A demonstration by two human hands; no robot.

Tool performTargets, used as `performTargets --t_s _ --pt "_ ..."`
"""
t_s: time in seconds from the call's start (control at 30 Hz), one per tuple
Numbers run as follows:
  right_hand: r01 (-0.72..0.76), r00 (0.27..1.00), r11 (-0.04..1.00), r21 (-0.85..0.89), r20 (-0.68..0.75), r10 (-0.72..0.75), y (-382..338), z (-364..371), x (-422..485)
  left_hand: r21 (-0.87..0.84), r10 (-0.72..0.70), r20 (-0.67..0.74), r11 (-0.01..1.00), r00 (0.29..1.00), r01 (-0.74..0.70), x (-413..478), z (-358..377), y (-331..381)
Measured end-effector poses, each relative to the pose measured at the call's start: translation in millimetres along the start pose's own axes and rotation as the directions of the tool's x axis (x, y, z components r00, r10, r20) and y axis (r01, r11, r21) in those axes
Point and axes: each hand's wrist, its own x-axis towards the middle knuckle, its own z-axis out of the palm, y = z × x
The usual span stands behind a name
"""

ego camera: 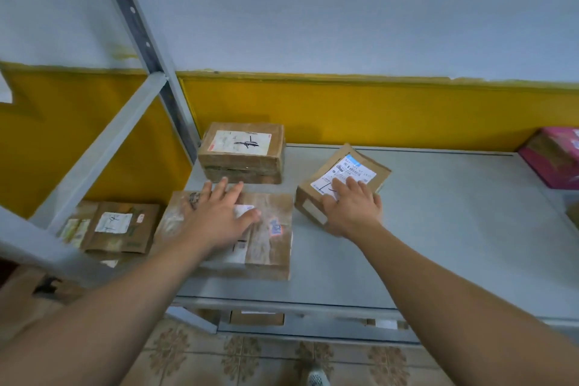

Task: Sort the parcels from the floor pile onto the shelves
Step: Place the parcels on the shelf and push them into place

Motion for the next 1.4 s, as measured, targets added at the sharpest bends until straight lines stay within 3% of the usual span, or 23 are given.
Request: performTargets --t_s 0.07,0.13,0.2,0.37,0.53,0.8,1.4 --pt "0.122 0.992 0.992 -0.026 -0.015 -0.123 16.0 -11.9 13.7 0.025 -0.009 0.001 1.0 1.0 0.009 6.5 2.3 -0.2" --pt "0.247 0.968 0.962 -0.112 0.058 -0.242 35.6 -14.7 20.5 0.027 -0.009 -0.005 1.0 1.0 0.009 8.8 6.9 -1.7" --pt "0.279 0.958 0.946 -0.166 0.121 -0.261 44.4 -9.8 27.6 0.01 -0.015 -0.004 1.0 1.0 0.015 9.1 10.0 -2.2" --pt "0.095 0.995 0.979 -0.182 0.001 -0.096 7.1 -3.7 52.1 0.018 -0.018 -0.018 1.0 1.0 0.019 8.8 11.8 -3.2" --pt "0.245 0.969 0.954 -0.173 0.064 -0.238 16.7 -5.7 59.2 0.023 -0.007 -0.021 1.0 1.0 0.008 7.6 12.1 -4.4" --pt "0.09 0.995 0.976 -0.2 -0.025 -0.097 -9.8 0.9 89.0 0.009 -0.008 -0.046 1.0 0.999 0.008 8.9 14.3 -4.3" --pt "0.0 1.0 0.987 -0.159 -0.029 -0.004 -23.8 1.1 98.5 0.007 -0.008 -0.052 1.0 0.999 0.008 7.6 15.8 -5.6"
